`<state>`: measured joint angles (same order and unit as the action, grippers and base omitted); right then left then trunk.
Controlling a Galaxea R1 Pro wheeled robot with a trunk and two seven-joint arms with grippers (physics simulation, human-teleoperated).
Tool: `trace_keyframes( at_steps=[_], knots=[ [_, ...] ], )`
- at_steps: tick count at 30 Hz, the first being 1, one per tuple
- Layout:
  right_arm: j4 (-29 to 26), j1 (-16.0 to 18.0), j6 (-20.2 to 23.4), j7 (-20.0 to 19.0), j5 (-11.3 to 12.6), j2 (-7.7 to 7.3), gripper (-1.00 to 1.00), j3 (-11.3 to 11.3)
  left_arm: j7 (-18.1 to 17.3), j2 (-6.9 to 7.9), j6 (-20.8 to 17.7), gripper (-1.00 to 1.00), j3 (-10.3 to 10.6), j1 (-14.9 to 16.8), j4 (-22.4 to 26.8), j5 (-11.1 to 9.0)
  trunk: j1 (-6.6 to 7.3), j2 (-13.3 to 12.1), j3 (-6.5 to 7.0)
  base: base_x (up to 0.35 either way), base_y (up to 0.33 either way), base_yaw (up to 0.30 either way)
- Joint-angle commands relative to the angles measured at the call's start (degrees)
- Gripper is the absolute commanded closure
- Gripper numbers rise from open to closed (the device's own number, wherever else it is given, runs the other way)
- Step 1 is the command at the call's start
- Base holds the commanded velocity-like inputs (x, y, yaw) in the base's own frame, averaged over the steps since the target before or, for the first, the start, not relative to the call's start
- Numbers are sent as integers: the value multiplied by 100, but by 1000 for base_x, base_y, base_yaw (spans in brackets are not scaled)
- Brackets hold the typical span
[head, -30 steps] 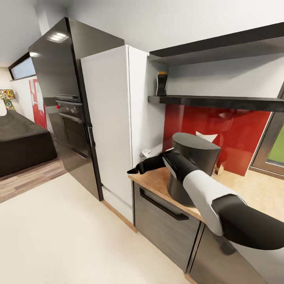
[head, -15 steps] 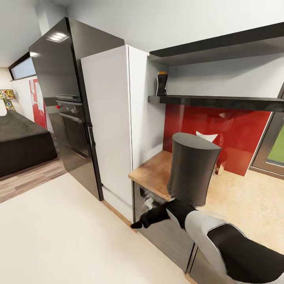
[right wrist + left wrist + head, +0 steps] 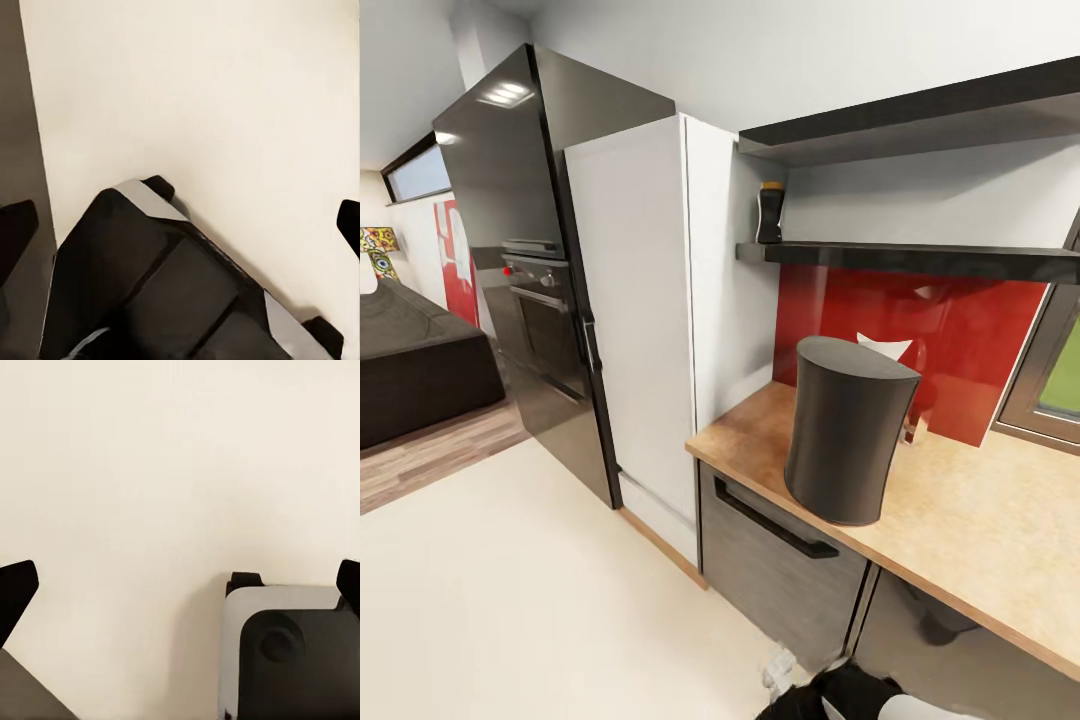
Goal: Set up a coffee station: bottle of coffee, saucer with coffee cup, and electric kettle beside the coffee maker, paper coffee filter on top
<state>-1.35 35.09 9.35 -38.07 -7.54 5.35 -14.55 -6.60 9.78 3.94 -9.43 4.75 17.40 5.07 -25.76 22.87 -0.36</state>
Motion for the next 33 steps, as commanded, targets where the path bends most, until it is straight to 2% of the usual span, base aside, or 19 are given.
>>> trace_keyframes(
  at_steps=[1,2,5,6,7,10,13,15,18,20,24,33],
  knots=[
    [-14,-109,32,190,-20,-32,-100,53,-35,-3,17,-100,-46,-5,-17,55,-2,5,-3,0,0,0],
    [-14,-163,32,300,-6,-43,-100,54,-35,-3,16,-100,-45,-9,-22,55,-2,5,-3,0,0,0],
    [-14,-554,30,1011,124,-73,-100,56,-35,-2,12,-100,-48,-24,-43,56,-2,5,-3,0,0,0],
    [-17,-795,27,1385,306,-75,-100,61,-35,2,11,-100,-49,-30,-49,56,-2,5,-3,0,0,0],
    [-16,-1084,25,1960,775,-57,-100,59,-30,5,-3,-100,-49,-38,-58,54,-2,5,-3,0,0,0],
    [-15,-1418,19,2849,1562,58,-100,55,-27,2,-19,-100,-57,-39,-84,49,-2,5,-3,0,0,0],
    [-19,-1547,-68,3637,2271,155,-100,57,-26,-8,-17,-100,-70,-37,-171,46,-2,5,-3,0,0,0],
    [-25,-1574,-278,3945,2771,180,-100,59,-26,-10,-9,-100,-74,-36,-215,47,-2,5,-3,0,0,0],
    [-24,-1588,-488,4142,3508,197,-100,58,-20,-5,-1,-100,-75,-36,-242,47,-2,5,-3,0,0,0],
    [-20,-1591,-534,4183,3820,201,-100,58,-8,3,4,-100,-79,-36,-250,47,-2,5,-3,0,0,0],
    [-15,-1593,-565,4207,4018,182,-100,58,4,17,13,-100,-95,-36,-273,47,-2,5,-3,0,0,-49],
    [-14,-1600,-574,4196,4049,195,-100,50,194,7,35,-100,-111,-29,-282,44,-2,5,-3,0,0,-232]
  ],
)
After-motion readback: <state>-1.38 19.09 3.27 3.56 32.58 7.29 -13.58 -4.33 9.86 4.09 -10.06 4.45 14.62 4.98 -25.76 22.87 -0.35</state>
